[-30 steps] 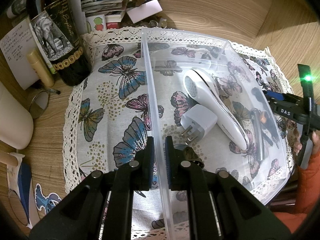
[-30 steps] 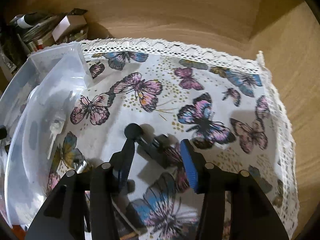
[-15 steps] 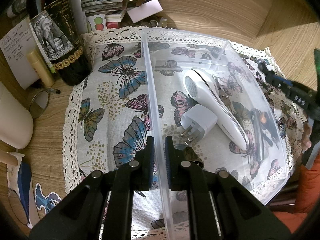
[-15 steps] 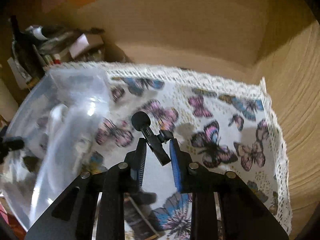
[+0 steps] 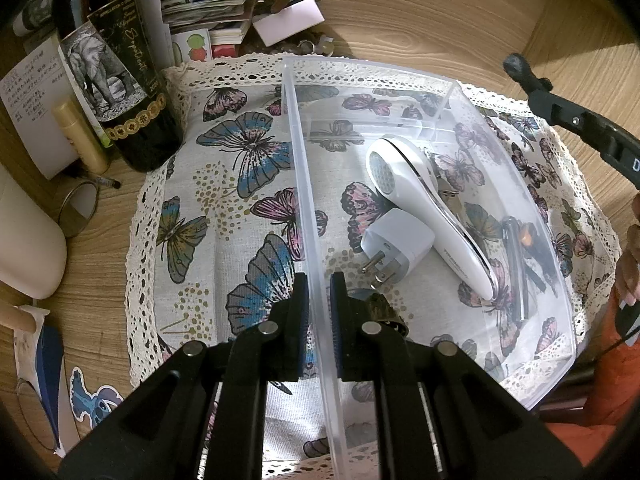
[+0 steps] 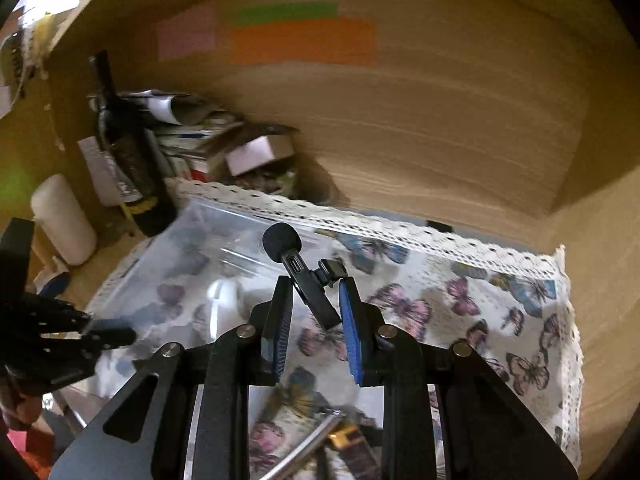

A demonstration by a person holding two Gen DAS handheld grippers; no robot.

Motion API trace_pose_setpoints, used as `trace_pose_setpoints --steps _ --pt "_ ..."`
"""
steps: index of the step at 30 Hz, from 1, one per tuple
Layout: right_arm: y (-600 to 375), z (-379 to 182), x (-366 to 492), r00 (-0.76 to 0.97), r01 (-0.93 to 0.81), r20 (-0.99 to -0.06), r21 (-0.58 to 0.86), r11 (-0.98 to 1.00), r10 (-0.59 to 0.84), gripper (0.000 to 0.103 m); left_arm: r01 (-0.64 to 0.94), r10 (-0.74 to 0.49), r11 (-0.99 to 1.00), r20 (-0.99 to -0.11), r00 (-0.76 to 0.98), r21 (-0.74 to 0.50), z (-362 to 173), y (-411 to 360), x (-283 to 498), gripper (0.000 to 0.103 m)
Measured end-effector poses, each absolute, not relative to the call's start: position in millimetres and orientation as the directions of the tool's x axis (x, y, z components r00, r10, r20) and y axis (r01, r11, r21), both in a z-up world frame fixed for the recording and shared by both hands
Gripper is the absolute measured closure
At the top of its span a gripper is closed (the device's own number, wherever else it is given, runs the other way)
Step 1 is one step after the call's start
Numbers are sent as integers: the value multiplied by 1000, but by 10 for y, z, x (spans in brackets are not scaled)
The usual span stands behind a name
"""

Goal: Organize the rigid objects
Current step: 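Carry the black mount into the clear box with the right tool and release, then grasp the black lighter with gold cap using the right tool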

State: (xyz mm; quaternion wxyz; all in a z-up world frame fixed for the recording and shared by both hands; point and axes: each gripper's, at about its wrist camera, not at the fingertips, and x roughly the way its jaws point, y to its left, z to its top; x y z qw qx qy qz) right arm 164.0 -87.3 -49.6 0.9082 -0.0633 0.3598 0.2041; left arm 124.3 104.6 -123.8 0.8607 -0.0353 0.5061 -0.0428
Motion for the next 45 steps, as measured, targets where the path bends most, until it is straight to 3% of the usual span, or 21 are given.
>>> trace_pose_setpoints --steps 22,28,35,45 --pt "-426 -877 1547 483 -528 -788 85 845 381 81 41 -112 994 -867 486 -105 -1243 1038 1237 93" --pt "-463 -802 1506 508 -517 -779 65 854 367 74 43 -110 994 -867 486 -103 -1243 1038 1235 93" --pt "-687 -566 1441 602 -457 -733 7 889 315 65 44 -110 994 -866 487 -102 -1242 1029 1234 93" --pt "-1304 -582 1418 630 -299 -759 -41 953 165 63 48 -110 994 -867 486 -99 -1242 1017 1236 93"
